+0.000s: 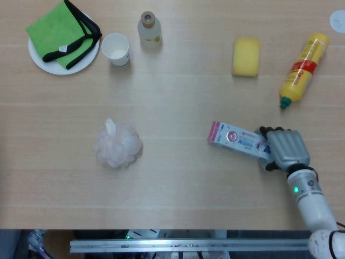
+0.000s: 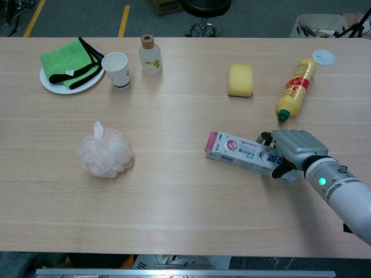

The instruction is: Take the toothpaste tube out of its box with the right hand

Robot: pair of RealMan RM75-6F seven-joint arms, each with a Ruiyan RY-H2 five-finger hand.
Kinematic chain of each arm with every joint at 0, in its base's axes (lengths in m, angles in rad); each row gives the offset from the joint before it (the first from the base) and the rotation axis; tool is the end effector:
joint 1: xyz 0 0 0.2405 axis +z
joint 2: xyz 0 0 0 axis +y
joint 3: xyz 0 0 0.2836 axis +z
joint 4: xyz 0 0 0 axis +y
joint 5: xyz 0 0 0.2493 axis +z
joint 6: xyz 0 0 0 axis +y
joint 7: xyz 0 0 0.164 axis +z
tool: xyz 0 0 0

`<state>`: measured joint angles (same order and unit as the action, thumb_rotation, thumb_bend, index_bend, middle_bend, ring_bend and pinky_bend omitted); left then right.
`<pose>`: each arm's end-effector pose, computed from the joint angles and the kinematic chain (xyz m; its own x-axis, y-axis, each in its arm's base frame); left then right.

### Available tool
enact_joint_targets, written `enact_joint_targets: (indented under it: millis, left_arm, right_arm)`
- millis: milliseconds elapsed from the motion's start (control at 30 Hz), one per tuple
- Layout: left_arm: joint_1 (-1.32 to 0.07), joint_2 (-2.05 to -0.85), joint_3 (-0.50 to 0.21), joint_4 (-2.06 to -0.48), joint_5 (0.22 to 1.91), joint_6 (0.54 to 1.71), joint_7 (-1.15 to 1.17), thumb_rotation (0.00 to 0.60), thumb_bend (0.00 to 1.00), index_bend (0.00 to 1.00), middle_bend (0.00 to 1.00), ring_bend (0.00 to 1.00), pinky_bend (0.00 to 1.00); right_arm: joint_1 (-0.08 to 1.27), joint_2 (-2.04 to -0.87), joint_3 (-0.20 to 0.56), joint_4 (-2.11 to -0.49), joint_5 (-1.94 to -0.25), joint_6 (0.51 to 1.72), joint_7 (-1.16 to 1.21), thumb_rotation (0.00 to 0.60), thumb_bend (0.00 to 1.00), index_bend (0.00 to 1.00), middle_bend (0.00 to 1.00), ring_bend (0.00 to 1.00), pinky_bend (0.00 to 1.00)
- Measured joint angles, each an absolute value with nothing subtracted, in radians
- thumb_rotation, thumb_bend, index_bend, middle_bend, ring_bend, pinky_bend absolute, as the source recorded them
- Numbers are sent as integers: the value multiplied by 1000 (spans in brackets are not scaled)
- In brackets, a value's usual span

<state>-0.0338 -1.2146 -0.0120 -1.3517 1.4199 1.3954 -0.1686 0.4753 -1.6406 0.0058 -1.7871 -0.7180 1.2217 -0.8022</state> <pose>-0.4309 0.1775 0.1212 0.3721 0.1205 0.9203 0.9102 0.1470 -0.3872 -0.2267 -0.2328 -0.1044 0.4040 -0.5723 0.7136 -0.8844 -0.0449 0.4646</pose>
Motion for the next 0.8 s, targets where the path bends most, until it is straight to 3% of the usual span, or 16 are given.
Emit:
enact_joint_targets:
  millis: [367,800]
  left_arm:
    - [-34,-1212,-16,-1357,1422,1399,-165,600,164,136,43,91,132]
    - [-48,-1209,-20,-1383,1434,1397,-129,600,164,136,42,91,133]
  right_arm:
    - [478,-1572,33,-1844,-732,1229,-761,600,411,428,435,356,473]
    - [543,-1258,79,-2066,-664,1188,-785,600,412,428,435,356,473]
